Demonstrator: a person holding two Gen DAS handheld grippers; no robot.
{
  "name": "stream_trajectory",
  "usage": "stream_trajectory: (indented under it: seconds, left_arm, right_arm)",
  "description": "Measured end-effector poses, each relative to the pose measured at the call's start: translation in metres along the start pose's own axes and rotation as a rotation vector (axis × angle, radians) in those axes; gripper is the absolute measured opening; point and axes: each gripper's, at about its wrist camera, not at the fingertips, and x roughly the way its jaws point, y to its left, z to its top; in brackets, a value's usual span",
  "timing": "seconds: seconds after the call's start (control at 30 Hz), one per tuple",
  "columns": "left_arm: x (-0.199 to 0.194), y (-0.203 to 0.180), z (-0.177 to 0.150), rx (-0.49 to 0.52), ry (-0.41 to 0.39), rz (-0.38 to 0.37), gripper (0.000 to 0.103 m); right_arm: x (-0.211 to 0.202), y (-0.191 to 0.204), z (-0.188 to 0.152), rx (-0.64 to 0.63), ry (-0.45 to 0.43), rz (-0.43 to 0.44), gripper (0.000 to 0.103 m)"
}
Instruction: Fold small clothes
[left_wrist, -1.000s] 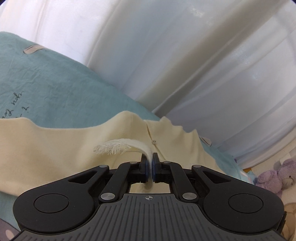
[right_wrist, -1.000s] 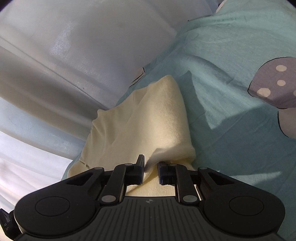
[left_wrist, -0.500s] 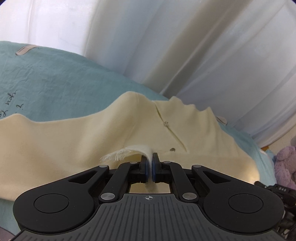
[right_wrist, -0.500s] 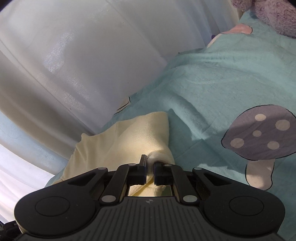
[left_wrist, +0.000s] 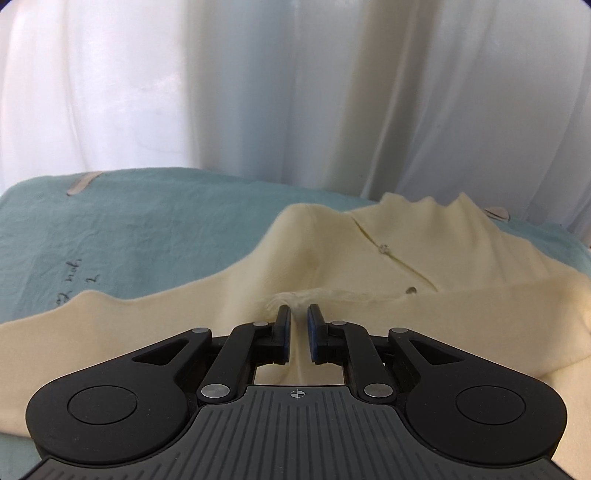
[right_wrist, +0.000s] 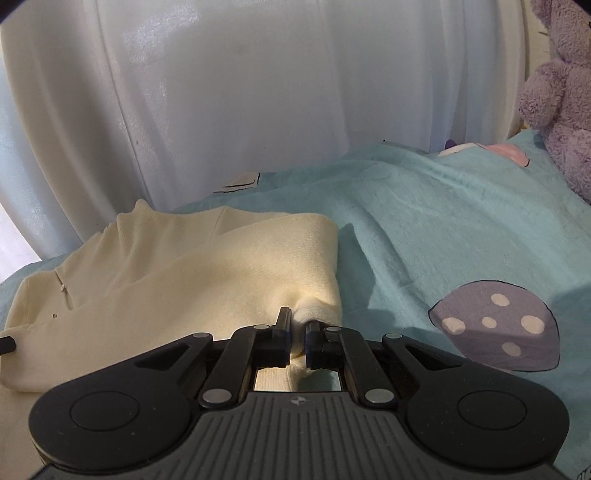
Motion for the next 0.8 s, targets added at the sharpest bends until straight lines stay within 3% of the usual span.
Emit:
stream_trajectory:
  seconds: [0.07,0.13,0.23,0.33,0.4,0.47,0.5,0.63,0.8]
  left_arm:
    - [-0.016,0.011,0.002,-0.018,-0.055,0.02,0.015]
    - [-0.024,0.014,0.004,-0.034,-0.069,-0.006,0.016]
    - [-0.016,0.0,0.0,-0.021,-0.008,-0.097,0.026]
    - [0.0,-0.028,-0.01,0.066,0.034,-0.112,0.026]
    - [0.012,-0.036,-0.014,0.077,0.073,-0.105,0.026]
    - [0.02,-0.038,-0.013,0.057,0.062,-0.092,0.026]
    - [0.023,-0.039,-0.011,0.057,0.063,-0.088,0.025]
    - [0.037,-0.044,-0.004,0.072,0.049,-0.072,0.027]
    - [0.04,-0.044,-0.001,0.069,0.024,-0.047,0.028]
  right_arm:
    - [-0.017,-0.004,0.006,0.034,0.012,0.062,0.013]
    - [-0.03,-0.003,0.01,0.022,-0.023,0.071,0.015]
    - [-0.018,0.016,0.014,-0.058,-0.031,0.061,0.016]
    - [0.011,0.043,0.011,-0.164,0.005,0.083,0.016]
    - [0.027,0.057,0.007,-0.266,-0.002,0.029,0.016]
    - [0.039,0.067,0.0,-0.38,-0.042,-0.057,0.015]
    - [0.039,0.069,-0.003,-0.418,-0.061,-0.06,0.015]
    - [0.042,0.069,-0.001,-0.46,-0.075,-0.072,0.017]
    - [0.043,0.069,0.002,-0.431,-0.076,-0.102,0.03]
